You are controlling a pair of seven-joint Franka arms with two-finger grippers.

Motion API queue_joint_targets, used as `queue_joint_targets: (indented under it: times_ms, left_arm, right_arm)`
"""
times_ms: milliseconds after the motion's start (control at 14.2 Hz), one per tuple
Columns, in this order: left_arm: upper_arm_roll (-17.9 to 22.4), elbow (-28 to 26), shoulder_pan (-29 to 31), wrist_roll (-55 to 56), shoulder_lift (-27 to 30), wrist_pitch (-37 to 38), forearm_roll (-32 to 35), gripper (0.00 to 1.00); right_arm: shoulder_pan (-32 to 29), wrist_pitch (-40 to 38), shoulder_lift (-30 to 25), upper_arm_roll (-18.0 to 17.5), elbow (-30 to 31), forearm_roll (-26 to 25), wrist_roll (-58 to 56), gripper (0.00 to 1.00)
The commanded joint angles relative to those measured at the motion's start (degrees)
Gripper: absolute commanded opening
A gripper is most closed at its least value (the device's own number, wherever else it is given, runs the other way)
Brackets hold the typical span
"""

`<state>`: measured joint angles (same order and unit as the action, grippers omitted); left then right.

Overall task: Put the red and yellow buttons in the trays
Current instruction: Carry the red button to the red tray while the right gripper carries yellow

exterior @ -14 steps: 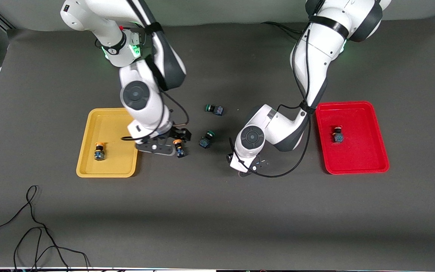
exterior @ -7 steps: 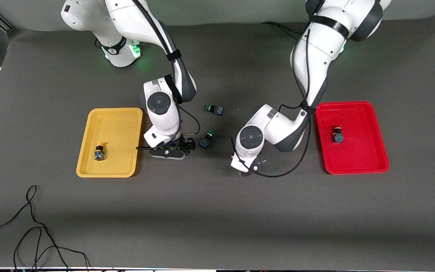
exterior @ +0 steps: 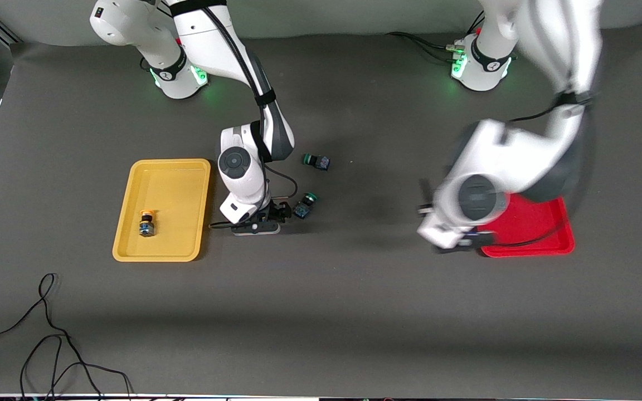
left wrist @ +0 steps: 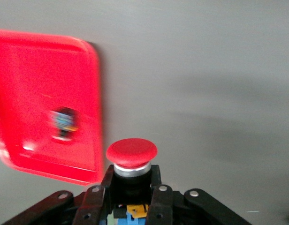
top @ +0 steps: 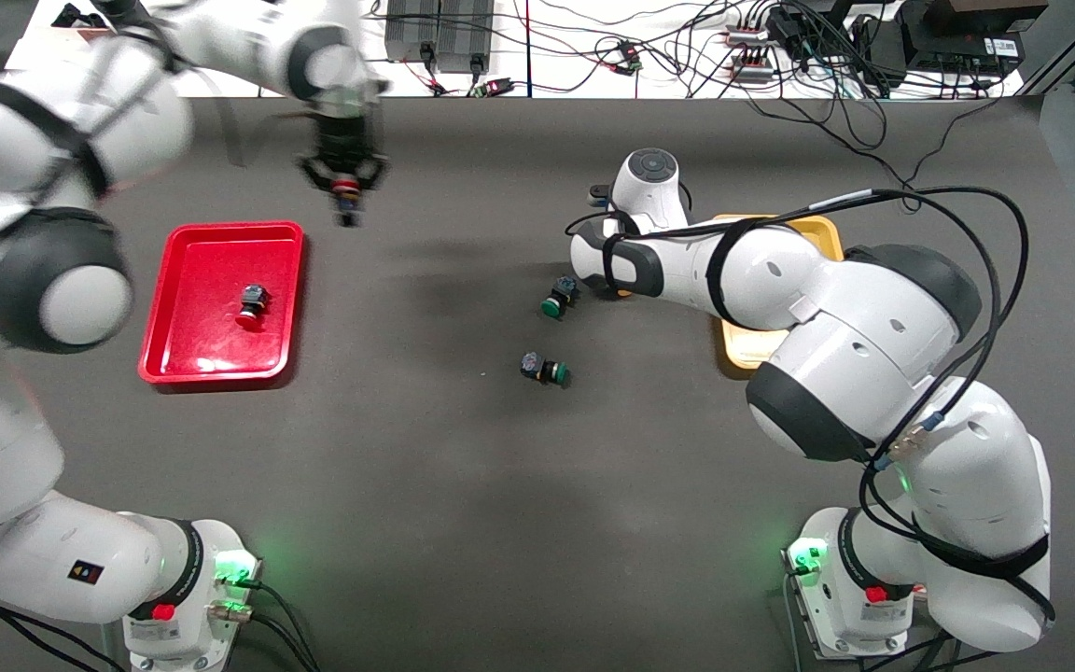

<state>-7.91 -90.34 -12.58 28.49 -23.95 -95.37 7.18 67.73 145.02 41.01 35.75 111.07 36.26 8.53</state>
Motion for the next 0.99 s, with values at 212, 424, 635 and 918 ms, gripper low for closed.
queue_joint_targets:
  times_ms: [212,424,635,918]
  left_arm:
    - [-0.4,-18.7,18.4,-21.4,5.0,-19.5,9.6,0.0]
    - [-0.4,-26.2,23.1,-21.5,3.0,-35.9,12.7,0.0]
    - [0.1,-31.0,25.0,-20.8,4.6,-41.6,12.7,0.0]
    - [0.1,-38.9,27.4,-19.6,7.2,-51.8,12.7,0.7]
  right_arm:
    - [-2.1,-3.7,-0.1,0.1,-2.6,1.9,-3.2,0.05]
    - [-3.7,-10.2,-1.3,1.1,-5.2,1.6,-3.2,0.04]
    - [-4.0,-28.5,-3.5,8.2,-13.2,0.3,-3.1,0.04]
    - [-3.6,-40.0,-4.5,15.5,-16.5,-1.3,-3.4,0.04]
